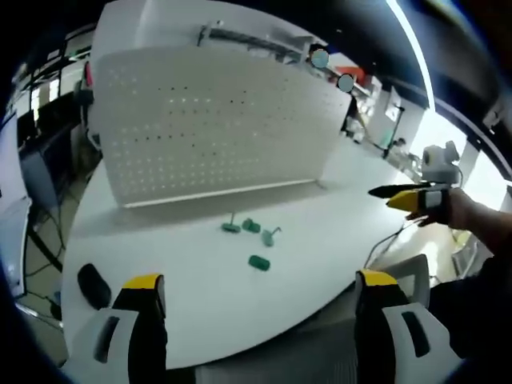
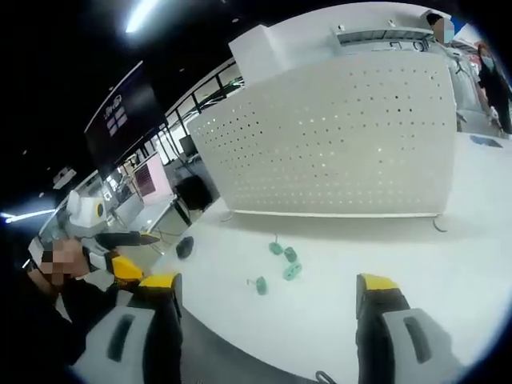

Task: Insert the hook assembly into the mounting plate slot until the hook locks in place.

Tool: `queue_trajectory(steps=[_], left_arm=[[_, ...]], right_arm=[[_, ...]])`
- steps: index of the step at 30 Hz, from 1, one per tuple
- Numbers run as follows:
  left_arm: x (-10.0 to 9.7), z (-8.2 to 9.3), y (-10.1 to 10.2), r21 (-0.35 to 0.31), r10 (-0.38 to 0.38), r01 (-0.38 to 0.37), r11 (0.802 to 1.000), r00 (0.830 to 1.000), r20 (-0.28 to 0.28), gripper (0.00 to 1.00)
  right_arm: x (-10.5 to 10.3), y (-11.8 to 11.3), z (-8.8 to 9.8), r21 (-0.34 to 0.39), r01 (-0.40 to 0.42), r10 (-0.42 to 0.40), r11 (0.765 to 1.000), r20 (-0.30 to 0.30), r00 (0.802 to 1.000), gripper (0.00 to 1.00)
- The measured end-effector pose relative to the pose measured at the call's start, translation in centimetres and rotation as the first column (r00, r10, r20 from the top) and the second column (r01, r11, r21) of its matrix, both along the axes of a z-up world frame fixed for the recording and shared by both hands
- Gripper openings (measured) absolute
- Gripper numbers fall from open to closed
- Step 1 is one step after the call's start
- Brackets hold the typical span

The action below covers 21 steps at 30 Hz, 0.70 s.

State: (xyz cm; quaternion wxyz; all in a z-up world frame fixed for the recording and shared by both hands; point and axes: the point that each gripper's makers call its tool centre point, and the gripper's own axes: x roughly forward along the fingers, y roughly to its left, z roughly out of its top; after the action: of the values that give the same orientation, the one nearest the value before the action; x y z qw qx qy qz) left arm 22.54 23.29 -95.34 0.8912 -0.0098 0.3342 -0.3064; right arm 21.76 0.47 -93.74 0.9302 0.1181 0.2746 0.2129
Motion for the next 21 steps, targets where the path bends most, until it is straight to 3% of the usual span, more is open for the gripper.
queue_trajectory(steps=[21], left_arm=[[0.0, -1.1, 0.3, -0.008, 0.018, -0.018, 1.0, 1.0, -0.026, 1.0]], right_arm=[[-0.4, 0.7, -1.4, -0.009, -0.018, 0.018, 1.0, -0.038, 0.999, 0.81]])
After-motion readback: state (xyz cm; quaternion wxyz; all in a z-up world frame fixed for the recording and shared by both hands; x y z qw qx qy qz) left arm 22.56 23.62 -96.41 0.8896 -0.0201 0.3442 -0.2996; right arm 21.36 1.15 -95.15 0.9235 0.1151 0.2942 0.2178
